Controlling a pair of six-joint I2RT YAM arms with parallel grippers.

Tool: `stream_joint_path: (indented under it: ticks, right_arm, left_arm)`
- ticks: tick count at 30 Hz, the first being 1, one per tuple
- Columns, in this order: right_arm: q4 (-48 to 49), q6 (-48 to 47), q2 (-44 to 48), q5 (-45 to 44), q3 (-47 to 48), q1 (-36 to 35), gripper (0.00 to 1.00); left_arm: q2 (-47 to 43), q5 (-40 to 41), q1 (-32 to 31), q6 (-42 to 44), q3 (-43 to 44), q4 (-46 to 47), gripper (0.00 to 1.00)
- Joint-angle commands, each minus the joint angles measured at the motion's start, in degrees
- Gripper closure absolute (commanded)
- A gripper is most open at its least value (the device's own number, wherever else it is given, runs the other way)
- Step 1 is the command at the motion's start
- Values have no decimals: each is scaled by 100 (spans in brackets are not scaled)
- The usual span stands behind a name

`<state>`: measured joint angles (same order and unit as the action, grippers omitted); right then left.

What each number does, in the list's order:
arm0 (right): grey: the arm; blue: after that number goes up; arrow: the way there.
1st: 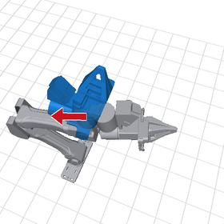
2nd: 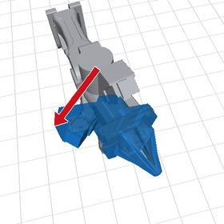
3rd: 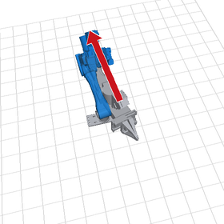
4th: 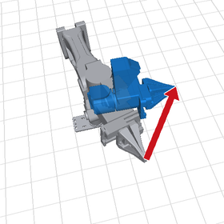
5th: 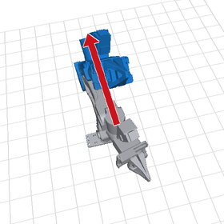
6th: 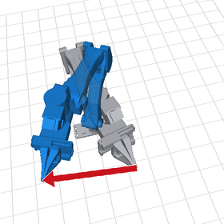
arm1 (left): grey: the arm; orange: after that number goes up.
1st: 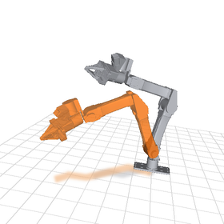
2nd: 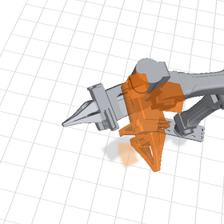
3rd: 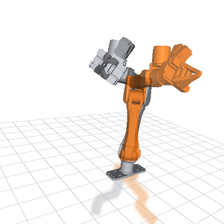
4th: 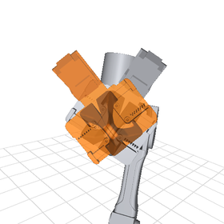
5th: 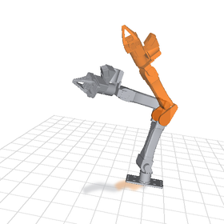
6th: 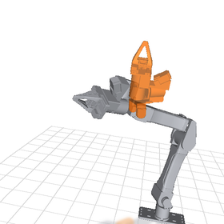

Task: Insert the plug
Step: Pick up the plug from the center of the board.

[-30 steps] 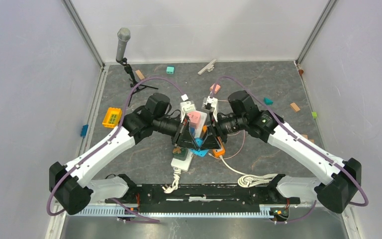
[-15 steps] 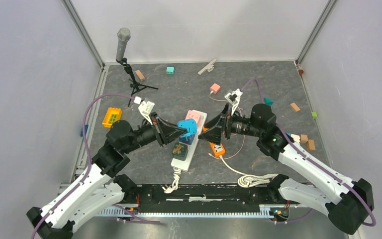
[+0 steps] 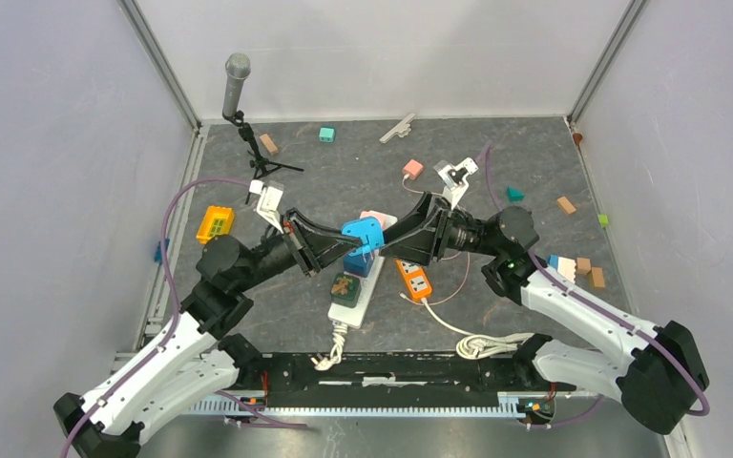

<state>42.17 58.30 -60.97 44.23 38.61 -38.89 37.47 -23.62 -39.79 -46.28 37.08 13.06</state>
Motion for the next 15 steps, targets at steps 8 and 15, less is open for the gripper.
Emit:
stream_joint_path:
  ticks: [8,15]
  right_arm:
    - [698,361,-282,108,306,-55,65]
    - [-402,-481,-213,95,506,-57,100]
  left_arm:
    - [100,-510,-11,-215,-29,485,98]
    - [241,-701,-12,172,283,-254,15]
